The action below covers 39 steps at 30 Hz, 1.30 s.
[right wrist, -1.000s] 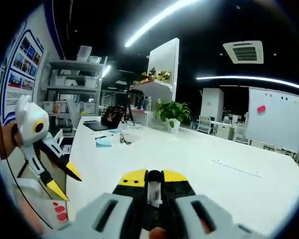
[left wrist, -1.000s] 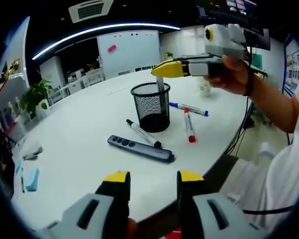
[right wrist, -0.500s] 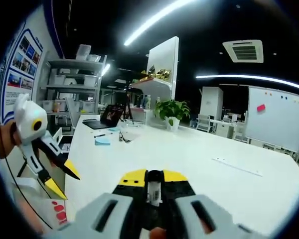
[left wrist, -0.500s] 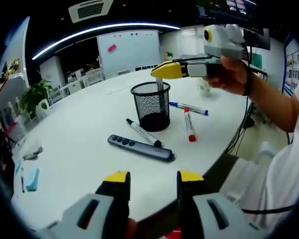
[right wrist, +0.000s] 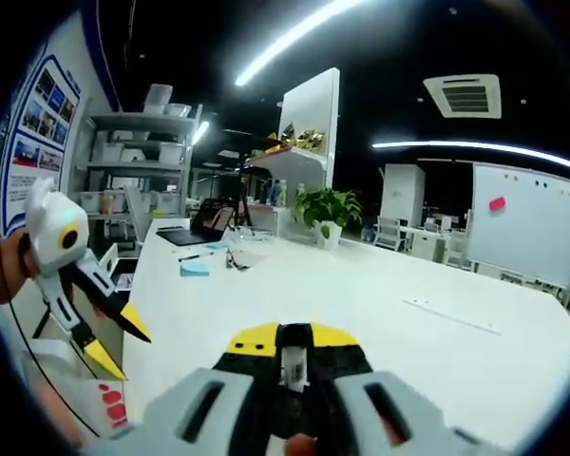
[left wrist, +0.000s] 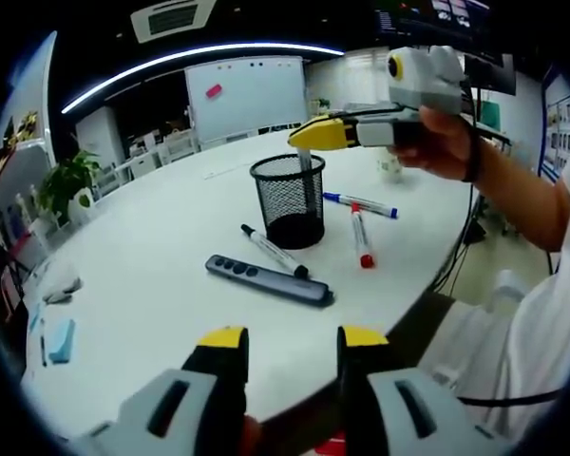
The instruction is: Place the scattered laser pointers and whiteboard markers into the pen holder and stack the scattered paper cups together
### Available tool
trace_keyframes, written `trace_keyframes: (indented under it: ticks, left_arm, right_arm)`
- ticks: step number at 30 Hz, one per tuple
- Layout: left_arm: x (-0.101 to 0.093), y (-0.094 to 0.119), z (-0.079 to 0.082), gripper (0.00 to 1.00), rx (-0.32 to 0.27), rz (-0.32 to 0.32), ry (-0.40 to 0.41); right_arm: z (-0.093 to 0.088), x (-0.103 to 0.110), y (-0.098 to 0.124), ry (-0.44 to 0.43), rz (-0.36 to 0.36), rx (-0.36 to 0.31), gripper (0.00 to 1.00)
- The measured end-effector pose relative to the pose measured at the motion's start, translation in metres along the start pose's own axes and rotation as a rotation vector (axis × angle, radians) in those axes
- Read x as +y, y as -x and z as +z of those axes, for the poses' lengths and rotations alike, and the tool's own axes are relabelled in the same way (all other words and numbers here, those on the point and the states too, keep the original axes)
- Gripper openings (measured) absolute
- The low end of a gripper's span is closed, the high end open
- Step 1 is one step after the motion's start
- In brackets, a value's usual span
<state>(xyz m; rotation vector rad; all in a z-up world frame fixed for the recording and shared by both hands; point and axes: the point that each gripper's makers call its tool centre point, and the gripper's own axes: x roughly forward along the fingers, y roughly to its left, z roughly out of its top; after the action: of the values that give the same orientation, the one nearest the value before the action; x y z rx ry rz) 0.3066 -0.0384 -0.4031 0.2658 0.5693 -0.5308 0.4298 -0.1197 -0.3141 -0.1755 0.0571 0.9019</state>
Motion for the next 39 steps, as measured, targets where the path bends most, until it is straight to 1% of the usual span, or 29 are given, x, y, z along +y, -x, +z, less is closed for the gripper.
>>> trace_keyframes:
  ticks: [13,23,39]
  left_arm:
    - [-0.0015,0.0000,0.0016,0.38,-0.002,0.000,-0.002]
    - [-0.0009,0.0011,0.0013,0.38,0.001,0.005,-0.004]
    - [-0.0001,0.0002,0.0013,0.38,0.003,0.002,-0.008]
  right_arm:
    - [-0.0022,-0.0033,0.0007,-0.012,-0.005,0.003,0.10]
    - [-0.0017,-0.0019,0.0001,-0.009,-0.004,0.002,0.13]
    - [-0.0052,0.0016,-0.0007,0.021,0.005,0.020,0.19]
